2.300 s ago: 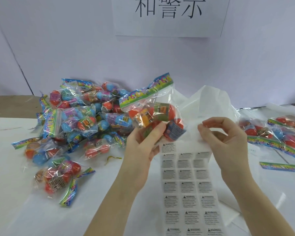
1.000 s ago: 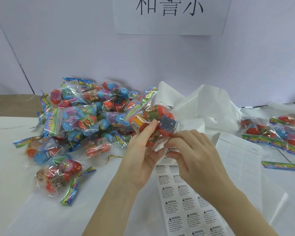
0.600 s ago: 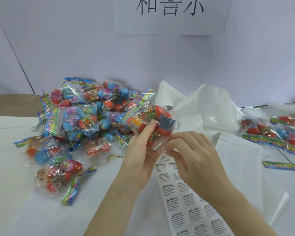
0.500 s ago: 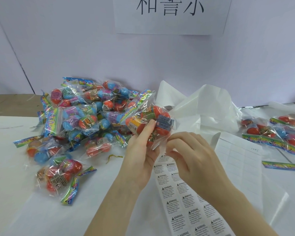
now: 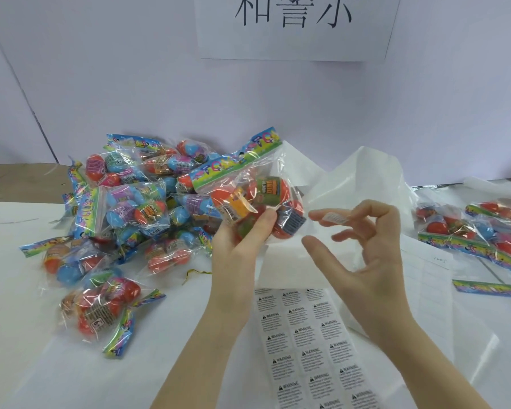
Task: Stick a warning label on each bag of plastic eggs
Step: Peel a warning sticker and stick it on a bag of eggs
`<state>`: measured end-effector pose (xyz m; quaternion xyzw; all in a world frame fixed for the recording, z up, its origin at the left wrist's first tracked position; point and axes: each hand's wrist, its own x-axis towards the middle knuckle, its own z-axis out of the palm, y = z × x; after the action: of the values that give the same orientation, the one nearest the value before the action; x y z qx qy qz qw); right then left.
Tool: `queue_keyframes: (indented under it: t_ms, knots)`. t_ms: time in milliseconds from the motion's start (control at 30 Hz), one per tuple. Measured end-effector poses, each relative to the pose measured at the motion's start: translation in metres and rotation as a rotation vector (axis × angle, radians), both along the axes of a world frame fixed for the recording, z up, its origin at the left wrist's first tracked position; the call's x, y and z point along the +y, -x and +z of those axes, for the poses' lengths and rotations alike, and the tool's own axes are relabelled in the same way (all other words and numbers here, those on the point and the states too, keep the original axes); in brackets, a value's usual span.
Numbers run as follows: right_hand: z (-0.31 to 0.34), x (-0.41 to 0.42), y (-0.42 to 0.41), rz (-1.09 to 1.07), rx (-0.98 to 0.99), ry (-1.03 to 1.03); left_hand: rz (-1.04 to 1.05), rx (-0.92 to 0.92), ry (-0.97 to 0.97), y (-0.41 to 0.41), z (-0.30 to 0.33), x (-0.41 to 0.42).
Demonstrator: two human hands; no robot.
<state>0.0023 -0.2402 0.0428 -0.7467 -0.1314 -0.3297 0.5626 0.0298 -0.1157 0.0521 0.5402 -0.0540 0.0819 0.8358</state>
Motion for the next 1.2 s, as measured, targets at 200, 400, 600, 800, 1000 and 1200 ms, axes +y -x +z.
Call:
queue_keyframes:
  t_ms: [200, 400, 600, 800, 1000, 1200]
  knots:
    - [0.002, -0.001, 0.0, -0.066, -0.05, -0.08, -0.039, -0.043, -0.018, 0.002, -0.002, 0.0]
    - [0.002, 0.001, 0.001, -0.092, -0.083, 0.006, -0.033, -0.004, -0.053, 0.0, -0.004, 0.001]
    - [0.003, -0.002, 0.0, -0.058, -0.026, -0.006, -0.046, 0.039, -0.032, 0.001, 0.0, 0.002]
    - [0.006, -0.005, 0.001, -0.038, 0.003, 0.003, -0.083, 0.039, -0.005, 0.003, 0.002, 0.002]
    - [0.008, -0.005, 0.002, -0.058, -0.071, 0.044, -0.09, 0.065, -0.016, 0.003, 0.004, 0.003]
    - [0.01, -0.008, 0.002, 0.039, 0.04, -0.125, -0.125, 0.072, -0.015, 0.005, 0.006, 0.004]
